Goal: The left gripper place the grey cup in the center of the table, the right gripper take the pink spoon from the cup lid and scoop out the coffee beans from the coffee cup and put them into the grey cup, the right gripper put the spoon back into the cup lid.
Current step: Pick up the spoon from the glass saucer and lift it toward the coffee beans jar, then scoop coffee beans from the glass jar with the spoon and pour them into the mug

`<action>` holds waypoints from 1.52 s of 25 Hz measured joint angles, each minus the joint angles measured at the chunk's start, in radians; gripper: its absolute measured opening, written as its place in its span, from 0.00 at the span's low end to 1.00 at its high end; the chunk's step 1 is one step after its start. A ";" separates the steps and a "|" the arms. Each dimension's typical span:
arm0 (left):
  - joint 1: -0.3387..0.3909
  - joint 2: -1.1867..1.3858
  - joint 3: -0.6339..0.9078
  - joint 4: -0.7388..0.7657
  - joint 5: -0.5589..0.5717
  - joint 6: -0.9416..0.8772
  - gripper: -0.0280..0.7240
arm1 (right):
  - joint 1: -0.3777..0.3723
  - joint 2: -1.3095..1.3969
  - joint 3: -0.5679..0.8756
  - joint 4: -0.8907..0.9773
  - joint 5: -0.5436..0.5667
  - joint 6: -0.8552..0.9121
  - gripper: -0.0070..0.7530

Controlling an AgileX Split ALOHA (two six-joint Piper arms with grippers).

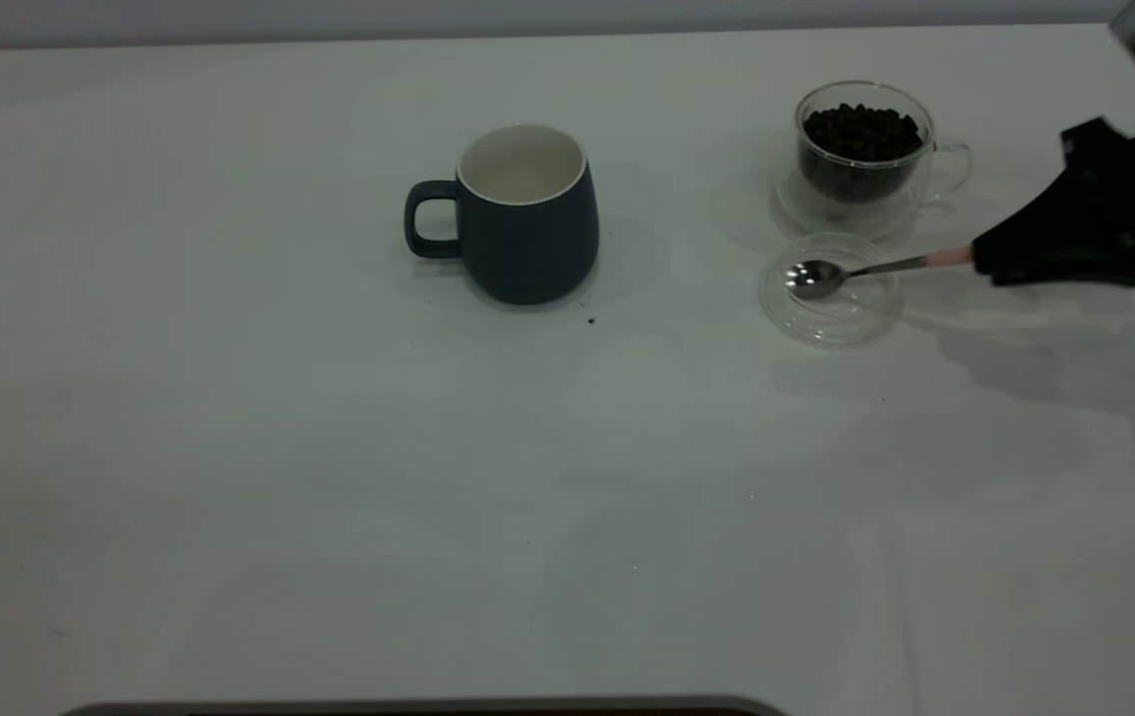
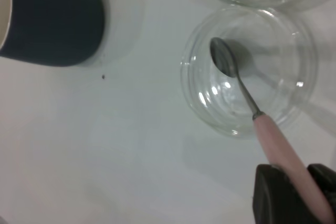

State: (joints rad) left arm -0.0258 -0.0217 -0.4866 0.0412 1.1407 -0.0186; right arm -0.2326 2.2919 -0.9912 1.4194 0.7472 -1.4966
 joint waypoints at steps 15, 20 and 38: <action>0.000 0.000 0.000 0.000 0.000 0.001 0.79 | 0.003 -0.374 0.002 -0.163 -0.026 0.207 0.16; 0.000 0.000 0.000 0.000 0.000 0.002 0.79 | 0.003 -0.338 0.000 -0.081 -0.109 0.126 0.16; 0.000 0.000 0.000 0.000 0.000 0.003 0.79 | 0.003 -0.148 -0.109 -0.054 -0.067 0.097 0.16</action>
State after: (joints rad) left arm -0.0258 -0.0217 -0.4866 0.0412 1.1407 -0.0154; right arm -0.2292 2.1441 -1.1005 1.3651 0.6799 -1.3996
